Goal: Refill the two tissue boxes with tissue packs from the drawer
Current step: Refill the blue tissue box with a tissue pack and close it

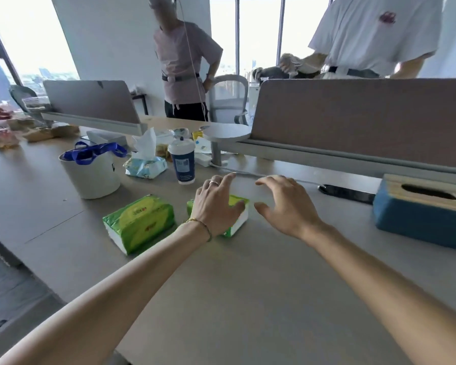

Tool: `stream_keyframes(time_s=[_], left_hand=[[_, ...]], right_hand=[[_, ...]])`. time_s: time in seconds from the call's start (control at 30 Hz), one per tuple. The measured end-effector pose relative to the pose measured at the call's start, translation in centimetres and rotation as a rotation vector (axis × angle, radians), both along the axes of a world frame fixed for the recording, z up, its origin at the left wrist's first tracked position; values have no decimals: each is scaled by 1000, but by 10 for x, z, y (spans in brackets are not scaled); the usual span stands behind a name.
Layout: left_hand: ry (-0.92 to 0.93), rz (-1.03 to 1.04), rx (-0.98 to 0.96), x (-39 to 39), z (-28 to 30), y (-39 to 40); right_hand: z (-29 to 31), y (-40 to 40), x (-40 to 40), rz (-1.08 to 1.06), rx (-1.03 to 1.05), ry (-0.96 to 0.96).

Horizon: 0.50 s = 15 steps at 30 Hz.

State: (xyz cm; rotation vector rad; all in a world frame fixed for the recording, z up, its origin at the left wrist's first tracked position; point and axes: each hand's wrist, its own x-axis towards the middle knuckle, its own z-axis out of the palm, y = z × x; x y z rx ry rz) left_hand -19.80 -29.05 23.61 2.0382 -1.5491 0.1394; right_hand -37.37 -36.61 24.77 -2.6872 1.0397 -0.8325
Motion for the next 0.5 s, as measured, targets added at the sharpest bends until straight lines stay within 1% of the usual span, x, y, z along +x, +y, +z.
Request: stream_keyframes(time_s=[0.23, 0.5], left_hand=[[-8, -174, -43, -93, 3, -56], [8, -414, -1, -198, -3, -128]], right_hand=[[9, -27, -108, -202, 5, -17], [0, -69, -233, -424, 36, 31]])
